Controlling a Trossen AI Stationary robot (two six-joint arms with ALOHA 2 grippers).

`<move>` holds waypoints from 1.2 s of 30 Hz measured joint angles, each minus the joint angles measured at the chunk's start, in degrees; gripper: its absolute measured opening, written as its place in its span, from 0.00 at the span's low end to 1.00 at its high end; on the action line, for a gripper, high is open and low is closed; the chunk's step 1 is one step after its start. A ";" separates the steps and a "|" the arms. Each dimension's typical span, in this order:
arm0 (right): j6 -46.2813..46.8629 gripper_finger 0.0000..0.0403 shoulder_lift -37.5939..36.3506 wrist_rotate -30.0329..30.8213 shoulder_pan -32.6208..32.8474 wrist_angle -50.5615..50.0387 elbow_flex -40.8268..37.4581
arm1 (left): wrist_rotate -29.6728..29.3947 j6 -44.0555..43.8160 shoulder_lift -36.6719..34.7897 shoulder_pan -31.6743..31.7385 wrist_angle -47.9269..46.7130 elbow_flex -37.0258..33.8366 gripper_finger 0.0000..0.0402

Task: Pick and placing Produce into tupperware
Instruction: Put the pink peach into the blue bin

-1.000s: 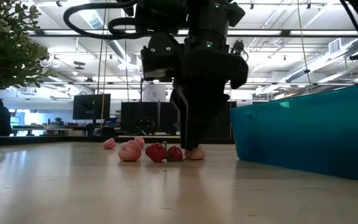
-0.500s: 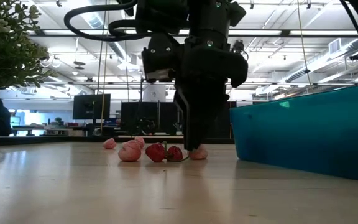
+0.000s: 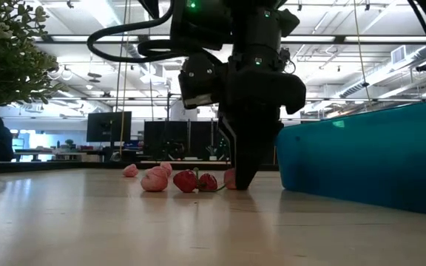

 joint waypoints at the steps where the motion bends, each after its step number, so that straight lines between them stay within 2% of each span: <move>1: 0.00 0.32 0.00 0.01 0.00 0.07 -0.03 | 0.00 0.00 0.00 0.00 0.00 0.00 0.27; 10: 6.00 0.17 -3.98 0.10 -0.01 -0.06 -0.34 | -0.02 0.00 0.00 0.00 0.00 0.00 0.27; 18: 15.84 0.16 -15.62 0.73 1.04 -5.78 -0.29 | 0.00 -0.01 0.00 0.00 -0.02 0.00 0.27; 23: 20.99 0.16 -20.79 5.99 4.08 -16.69 -0.23 | -0.02 -0.02 0.00 0.00 -0.04 0.00 0.27; 27: 27.99 0.17 -20.11 5.91 7.20 -21.34 -0.23 | 0.00 -0.04 0.00 0.00 -0.07 0.00 0.27; 36: 26.90 0.25 -12.63 4.83 11.50 -21.75 -0.23 | 0.00 -0.09 0.00 -0.02 -0.08 0.00 0.27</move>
